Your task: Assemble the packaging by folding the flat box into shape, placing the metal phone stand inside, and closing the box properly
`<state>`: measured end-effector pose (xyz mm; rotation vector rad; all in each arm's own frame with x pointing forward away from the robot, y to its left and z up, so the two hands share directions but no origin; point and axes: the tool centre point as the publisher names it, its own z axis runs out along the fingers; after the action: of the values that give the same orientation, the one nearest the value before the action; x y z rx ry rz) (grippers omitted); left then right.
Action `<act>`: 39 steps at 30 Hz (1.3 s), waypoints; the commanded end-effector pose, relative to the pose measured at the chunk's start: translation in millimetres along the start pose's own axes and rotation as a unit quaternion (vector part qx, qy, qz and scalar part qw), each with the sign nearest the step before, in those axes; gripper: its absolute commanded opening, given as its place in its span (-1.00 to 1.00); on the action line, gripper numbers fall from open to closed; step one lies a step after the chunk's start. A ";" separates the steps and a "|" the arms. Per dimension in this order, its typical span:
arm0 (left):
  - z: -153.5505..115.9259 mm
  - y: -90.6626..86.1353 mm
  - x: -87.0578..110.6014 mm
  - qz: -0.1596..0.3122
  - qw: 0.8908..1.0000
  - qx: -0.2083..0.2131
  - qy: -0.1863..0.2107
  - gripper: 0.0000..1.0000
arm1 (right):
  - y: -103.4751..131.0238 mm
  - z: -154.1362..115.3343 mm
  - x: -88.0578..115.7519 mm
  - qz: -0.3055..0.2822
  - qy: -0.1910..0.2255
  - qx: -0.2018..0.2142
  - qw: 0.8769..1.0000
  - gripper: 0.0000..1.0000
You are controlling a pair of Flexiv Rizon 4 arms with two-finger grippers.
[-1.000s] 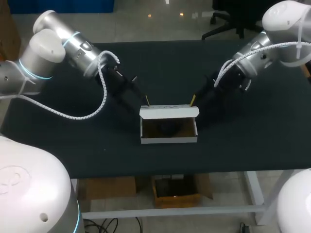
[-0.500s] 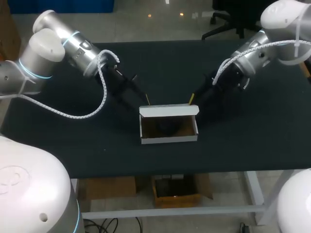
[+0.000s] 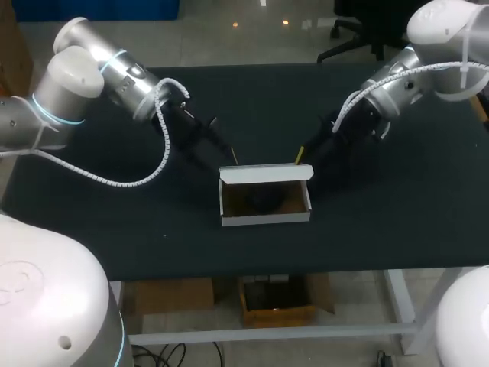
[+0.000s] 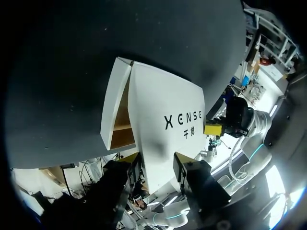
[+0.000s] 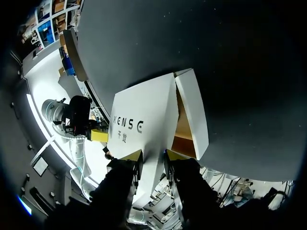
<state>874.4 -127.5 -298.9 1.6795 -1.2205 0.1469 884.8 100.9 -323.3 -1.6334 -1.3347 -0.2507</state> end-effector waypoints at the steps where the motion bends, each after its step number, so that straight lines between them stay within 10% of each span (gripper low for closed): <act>1: 4.5 -2.2 2.8 0.000 1.000 -0.002 0.002 -0.11 | 1.6 4.8 3.8 0.000 -0.003 0.004 1.000 -0.47; 39: 14.4 -6.0 -19.5 0.022 0.999 0.023 -0.020 -0.09 | 2.5 11.2 -15.5 -0.019 -0.028 -0.013 0.999 -0.39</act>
<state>864.7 -124.4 -324.4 1.6965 -1.2846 0.1719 877.0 98.6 -339.8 -1.6492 -1.4110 -0.2467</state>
